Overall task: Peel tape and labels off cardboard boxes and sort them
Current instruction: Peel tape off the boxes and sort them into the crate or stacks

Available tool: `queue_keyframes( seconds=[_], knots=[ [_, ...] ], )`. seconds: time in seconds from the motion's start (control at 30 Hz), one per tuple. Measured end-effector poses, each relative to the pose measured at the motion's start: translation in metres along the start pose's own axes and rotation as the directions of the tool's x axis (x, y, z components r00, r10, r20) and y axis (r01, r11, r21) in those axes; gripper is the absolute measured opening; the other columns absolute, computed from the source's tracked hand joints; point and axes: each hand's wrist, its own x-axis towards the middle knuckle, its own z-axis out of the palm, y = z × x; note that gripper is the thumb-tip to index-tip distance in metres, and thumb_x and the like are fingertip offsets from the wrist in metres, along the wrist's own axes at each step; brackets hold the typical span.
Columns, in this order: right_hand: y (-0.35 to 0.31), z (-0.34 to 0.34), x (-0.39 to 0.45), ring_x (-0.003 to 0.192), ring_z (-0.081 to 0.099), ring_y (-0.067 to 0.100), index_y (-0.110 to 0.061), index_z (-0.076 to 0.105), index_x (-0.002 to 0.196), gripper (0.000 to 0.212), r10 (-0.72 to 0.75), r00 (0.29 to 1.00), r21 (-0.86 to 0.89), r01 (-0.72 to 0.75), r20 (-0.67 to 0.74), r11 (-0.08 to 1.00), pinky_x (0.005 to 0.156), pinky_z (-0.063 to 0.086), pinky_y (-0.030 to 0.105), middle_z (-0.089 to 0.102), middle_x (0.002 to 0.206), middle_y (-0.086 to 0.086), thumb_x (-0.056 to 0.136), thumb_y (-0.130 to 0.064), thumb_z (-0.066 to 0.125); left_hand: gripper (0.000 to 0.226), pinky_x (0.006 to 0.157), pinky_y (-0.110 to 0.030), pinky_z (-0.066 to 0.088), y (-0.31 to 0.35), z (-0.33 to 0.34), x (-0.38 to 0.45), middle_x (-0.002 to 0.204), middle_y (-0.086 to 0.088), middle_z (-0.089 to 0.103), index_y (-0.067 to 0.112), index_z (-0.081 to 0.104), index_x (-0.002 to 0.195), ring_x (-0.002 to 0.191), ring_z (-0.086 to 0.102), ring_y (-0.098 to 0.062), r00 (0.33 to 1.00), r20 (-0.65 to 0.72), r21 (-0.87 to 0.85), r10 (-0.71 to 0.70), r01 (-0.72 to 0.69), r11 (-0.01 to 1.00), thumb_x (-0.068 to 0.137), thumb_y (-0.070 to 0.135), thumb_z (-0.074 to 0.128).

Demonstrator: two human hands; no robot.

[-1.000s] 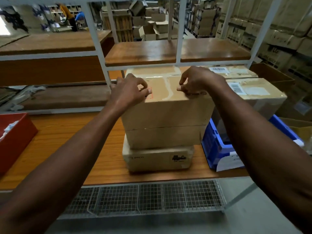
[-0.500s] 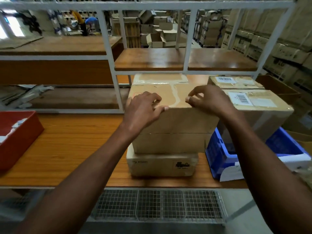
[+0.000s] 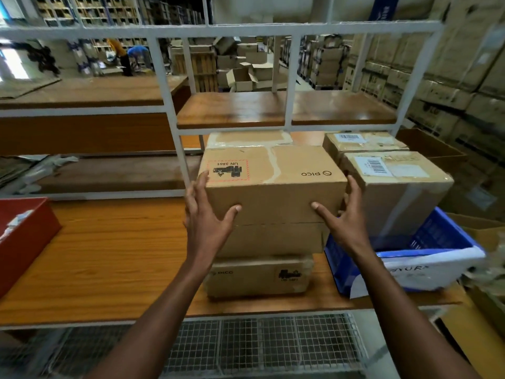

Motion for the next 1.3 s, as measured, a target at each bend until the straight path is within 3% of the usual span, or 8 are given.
queue_keyframes(
  seconds=[0.2,0.33,0.47,0.7,0.9,0.97,1.07,1.3],
  knots=[
    [-0.022,0.005,0.012,0.125,0.053,0.011,-0.029,0.039,0.150,0.079,-0.044,0.995,0.004,0.045,-0.094,0.999,0.099,0.054,0.043,0.052,0.148,0.000,0.086,-0.042,0.082,0.122,0.106,-0.031,0.035,0.017,-0.010,0.013,0.171,-0.001,0.013,0.035,-0.006,0.162,0.140,0.024,-0.005,0.999,-0.040,-0.222,-0.002,-0.006,0.975,0.083,0.016,0.084],
    [-0.048,0.005,0.036,0.121,0.057,0.015,-0.033,0.043,0.143,0.074,-0.071,0.985,-0.147,0.048,-0.156,0.988,0.098,0.053,0.046,0.058,0.143,-0.001,0.083,-0.058,0.077,0.093,0.092,-0.021,0.043,0.024,-0.024,0.028,0.162,-0.002,0.025,0.035,0.027,0.157,0.135,0.031,-0.008,0.997,-0.041,-0.165,0.070,-0.076,0.983,0.084,0.023,0.084],
    [-0.068,0.011,0.058,0.123,0.061,0.028,-0.028,0.053,0.139,0.067,0.033,0.995,-0.431,-0.072,-0.096,0.900,0.100,0.048,0.042,0.064,0.136,0.002,0.085,-0.064,0.070,0.074,0.099,-0.035,0.044,0.020,-0.024,0.045,0.156,-0.004,0.034,0.028,0.049,0.147,0.131,0.038,-0.013,0.993,0.094,-0.038,0.071,-0.068,0.997,0.082,0.035,0.085],
    [-0.053,0.033,0.081,0.131,0.054,0.030,-0.020,0.046,0.150,0.073,0.255,0.951,-0.501,-0.138,0.173,0.854,0.105,0.046,0.047,0.052,0.149,0.010,0.090,-0.050,0.075,0.072,0.110,-0.049,0.040,-0.010,0.002,0.068,0.158,-0.002,0.037,0.028,0.051,0.148,0.142,0.040,-0.026,0.950,0.298,0.111,-0.090,0.059,0.992,0.084,0.047,0.080],
    [-0.057,0.048,0.088,0.143,0.033,0.039,-0.035,0.056,0.140,0.060,0.181,0.909,-0.728,0.169,0.376,0.664,0.114,0.031,0.058,0.036,0.156,0.008,0.087,-0.057,0.074,0.057,0.110,-0.055,0.030,-0.017,0.013,0.089,0.156,0.001,0.042,0.040,0.056,0.140,0.141,0.038,-0.033,0.917,0.383,0.380,-0.109,-0.049,0.924,0.088,0.060,0.069],
    [-0.063,0.057,0.088,0.142,0.039,0.033,-0.038,0.057,0.139,0.060,0.146,0.853,-0.663,0.270,0.501,0.698,0.111,0.036,0.053,0.044,0.154,0.003,0.085,-0.057,0.076,0.056,0.110,-0.054,0.028,-0.019,0.014,0.089,0.156,0.000,0.042,0.041,0.055,0.140,0.141,0.035,-0.034,0.918,0.383,0.404,-0.103,-0.067,0.912,0.089,0.060,0.068],
    [-0.058,0.072,0.077,0.136,0.047,0.033,-0.041,0.059,0.138,0.057,0.178,0.786,-0.643,0.327,0.591,0.692,0.112,0.038,0.058,0.052,0.150,0.003,0.086,-0.061,0.072,0.054,0.111,-0.055,0.026,-0.018,0.014,0.087,0.156,0.000,0.041,0.042,0.056,0.139,0.142,0.033,-0.034,0.919,0.377,0.415,-0.117,-0.054,0.908,0.089,0.060,0.068],
    [-0.048,0.062,0.073,0.143,0.041,0.033,-0.044,0.055,0.143,0.061,0.151,0.799,-0.631,0.327,0.582,0.703,0.114,0.030,0.062,0.047,0.158,-0.002,0.088,-0.070,0.063,0.039,0.113,-0.058,0.024,0.021,0.032,0.052,0.151,0.001,0.048,0.041,0.059,0.134,0.142,0.036,-0.031,0.912,0.409,0.524,0.024,-0.256,0.812,0.098,0.055,0.057]
  ],
)
